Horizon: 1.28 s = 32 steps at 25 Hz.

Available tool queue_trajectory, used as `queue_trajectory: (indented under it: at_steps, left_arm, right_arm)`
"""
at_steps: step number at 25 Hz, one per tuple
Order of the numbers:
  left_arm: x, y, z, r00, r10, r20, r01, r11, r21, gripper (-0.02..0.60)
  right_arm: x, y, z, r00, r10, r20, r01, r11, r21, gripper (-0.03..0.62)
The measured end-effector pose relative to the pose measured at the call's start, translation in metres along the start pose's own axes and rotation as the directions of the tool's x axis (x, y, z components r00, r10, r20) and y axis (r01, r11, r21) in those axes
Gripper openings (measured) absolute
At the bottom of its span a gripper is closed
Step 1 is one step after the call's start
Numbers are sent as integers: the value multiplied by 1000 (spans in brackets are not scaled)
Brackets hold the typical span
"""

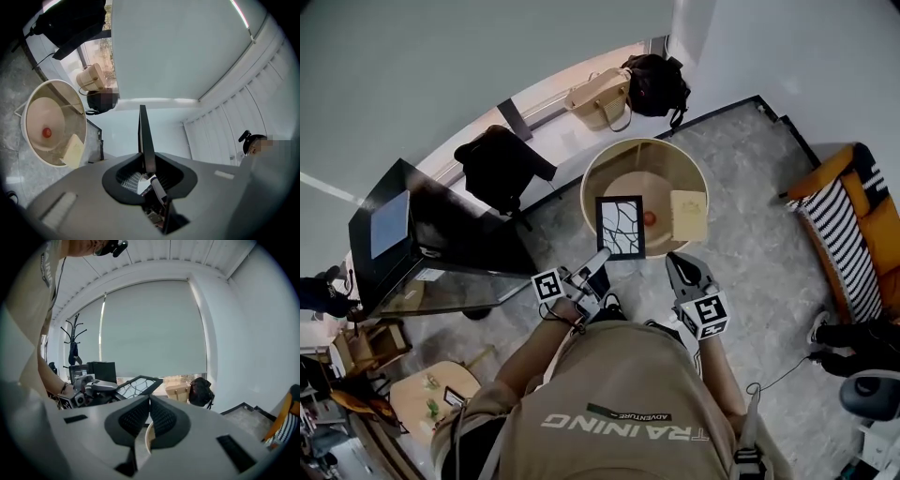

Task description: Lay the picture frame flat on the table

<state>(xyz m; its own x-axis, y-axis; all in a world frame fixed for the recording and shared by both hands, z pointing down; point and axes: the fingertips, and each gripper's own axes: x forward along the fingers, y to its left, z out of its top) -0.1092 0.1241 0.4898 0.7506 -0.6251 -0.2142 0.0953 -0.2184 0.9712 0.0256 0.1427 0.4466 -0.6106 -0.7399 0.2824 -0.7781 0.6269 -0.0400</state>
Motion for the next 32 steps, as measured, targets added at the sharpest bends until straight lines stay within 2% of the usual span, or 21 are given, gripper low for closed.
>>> queue_trajectory:
  at_steps: [9, 14, 21, 32]
  left_arm:
    - [16, 16, 23, 998, -16, -55, 13, 998, -55, 75]
    - [29, 29, 29, 998, 7, -55, -11, 997, -73, 75]
    - [65, 39, 45, 998, 30, -52, -33, 998, -53, 75]
    - [158, 60, 87, 999, 47, -13, -47, 998, -34, 75]
  right_arm:
    - [14, -9, -9, 994, -73, -84, 76, 997, 34, 8]
    - [25, -27, -5, 995, -78, -65, 81, 996, 41, 8]
    - [55, -65, -20, 996, -26, -84, 34, 995, 91, 8]
    - [126, -166, 3, 995, 74, -69, -70, 996, 61, 8]
